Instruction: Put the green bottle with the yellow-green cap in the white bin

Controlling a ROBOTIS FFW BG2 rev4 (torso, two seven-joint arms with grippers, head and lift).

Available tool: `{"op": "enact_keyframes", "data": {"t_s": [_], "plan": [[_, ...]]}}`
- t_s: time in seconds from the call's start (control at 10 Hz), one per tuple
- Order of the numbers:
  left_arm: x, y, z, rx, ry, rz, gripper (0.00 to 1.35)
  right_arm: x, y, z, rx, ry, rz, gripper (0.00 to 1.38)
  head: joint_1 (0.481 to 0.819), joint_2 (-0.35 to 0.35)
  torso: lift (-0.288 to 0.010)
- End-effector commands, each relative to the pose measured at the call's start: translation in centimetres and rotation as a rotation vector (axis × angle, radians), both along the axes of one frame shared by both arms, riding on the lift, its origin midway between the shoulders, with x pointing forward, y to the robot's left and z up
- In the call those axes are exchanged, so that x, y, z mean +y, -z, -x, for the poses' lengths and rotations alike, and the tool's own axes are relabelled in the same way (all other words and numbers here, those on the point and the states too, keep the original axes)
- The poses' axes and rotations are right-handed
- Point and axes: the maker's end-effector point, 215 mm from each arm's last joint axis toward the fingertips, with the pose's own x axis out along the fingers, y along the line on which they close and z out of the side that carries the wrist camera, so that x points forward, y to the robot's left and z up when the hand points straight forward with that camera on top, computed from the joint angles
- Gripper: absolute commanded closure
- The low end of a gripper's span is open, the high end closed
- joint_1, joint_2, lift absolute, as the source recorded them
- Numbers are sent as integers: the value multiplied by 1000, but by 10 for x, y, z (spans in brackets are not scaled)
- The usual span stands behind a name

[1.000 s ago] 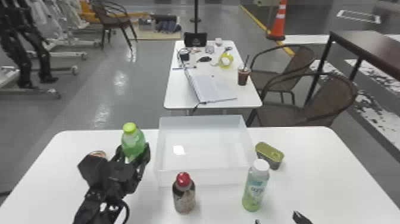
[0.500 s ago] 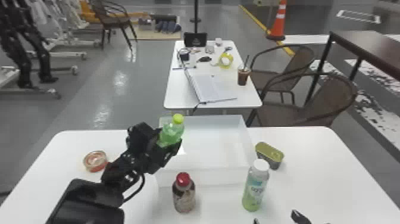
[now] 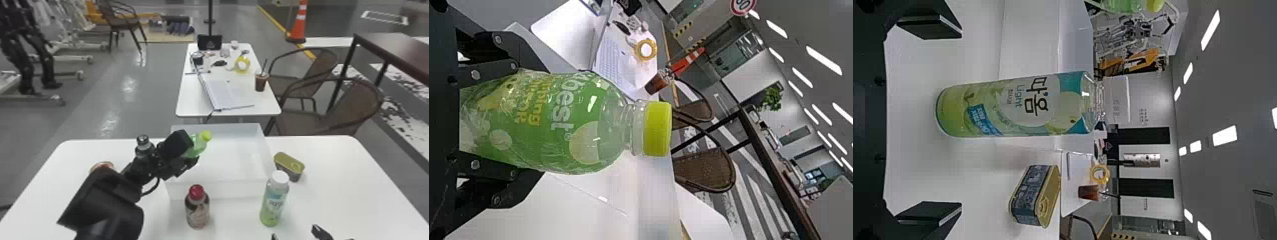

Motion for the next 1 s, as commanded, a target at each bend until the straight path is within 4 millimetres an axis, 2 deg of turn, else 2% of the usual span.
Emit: {"op": "enact_keyframes", "data": {"t_s": [0.0,0.1,0.2,0.4,0.6,0.8,0.9], "plan": [[-3,1,0,-3,10,-23,489,0,0,0,1,0,-2,82,549,0,-100],[-6,-2,0,-17,19,-35,321,0,0,0,1,1,-3,82,549,0,-100],[-12,-7,2,-34,37,-38,236,0,0,0,1,1,-3,82,549,0,-100],[-13,-12,3,-49,45,-30,209,0,0,0,1,1,-5,82,549,0,-100],[-3,-21,3,-71,31,-10,214,0,1,0,3,1,-4,82,549,0,-100],[15,-28,9,-83,-14,30,211,0,1,1,3,1,-5,82,549,0,-100],[33,-28,15,-85,-56,59,209,0,2,1,4,1,-5,82,549,0,-100]]}}
